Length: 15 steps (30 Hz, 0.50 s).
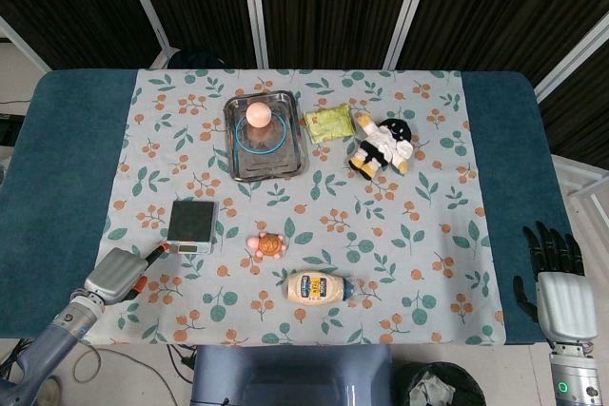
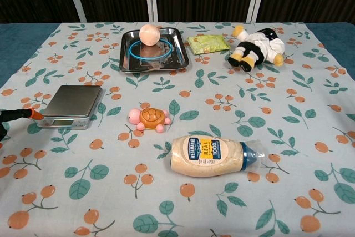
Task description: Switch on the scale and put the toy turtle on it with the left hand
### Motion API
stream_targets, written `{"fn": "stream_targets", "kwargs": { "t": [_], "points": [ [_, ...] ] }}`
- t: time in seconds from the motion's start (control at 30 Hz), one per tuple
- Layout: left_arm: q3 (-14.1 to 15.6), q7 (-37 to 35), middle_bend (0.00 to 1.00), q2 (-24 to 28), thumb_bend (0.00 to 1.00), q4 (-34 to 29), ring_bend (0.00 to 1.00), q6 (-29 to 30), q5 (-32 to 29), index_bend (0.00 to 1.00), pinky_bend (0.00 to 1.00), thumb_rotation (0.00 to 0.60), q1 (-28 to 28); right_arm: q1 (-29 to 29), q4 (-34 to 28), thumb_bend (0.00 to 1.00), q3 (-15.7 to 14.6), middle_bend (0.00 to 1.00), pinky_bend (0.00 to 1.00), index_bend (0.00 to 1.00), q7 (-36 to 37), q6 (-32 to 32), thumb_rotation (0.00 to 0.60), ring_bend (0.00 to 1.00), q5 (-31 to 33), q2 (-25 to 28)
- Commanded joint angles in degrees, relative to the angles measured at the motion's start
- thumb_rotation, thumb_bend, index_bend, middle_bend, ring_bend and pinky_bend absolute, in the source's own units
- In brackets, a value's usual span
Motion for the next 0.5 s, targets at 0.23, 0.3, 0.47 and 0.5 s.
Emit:
{"fn": "stream_targets", "kwargs": {
  "t": [0.23,0.3,0.47,0.5],
  "points": [
    [0.1,0.8,0.68,-0.5,0.54,0.1,0.71,0.0,-0.8,0.10,0.71,0.600,-0.2,0.0,0.0,0.53,0.1,0.00,0.00,0.00,0.1,0.0,0.600,0.01,0.1,0.0],
    [0.1,0.9,0.68,-0.5,0.54,0.1,0.71,0.2,-0.8,0.10,0.71,0.600,-0.2,0.0,0.0,0.53,0.1,0.00,0.00,0.00,0.1,0.0,0.600,0.01,0.1,0.1],
    [0.3,1.2,0.68,-0.5,0.54,0.0,0.71,0.4,-0.8,0.10,0.71,0.600,-0.2,0.0,0.0,0.53,0.1,0.00,0.00,0.00,0.0,0.0,0.600,0.01,0.1,0.0],
    [0.3,1.2,0.68,-0.6,0.54,0.0,0.71,0.4,-0.8,0.10,0.71,0.600,-0.2,0.0,0.0,0.53,0.1,0.00,0.00,0.00,0.0,0.0,0.600,0.01,0.1,0.1]
  ]
}}
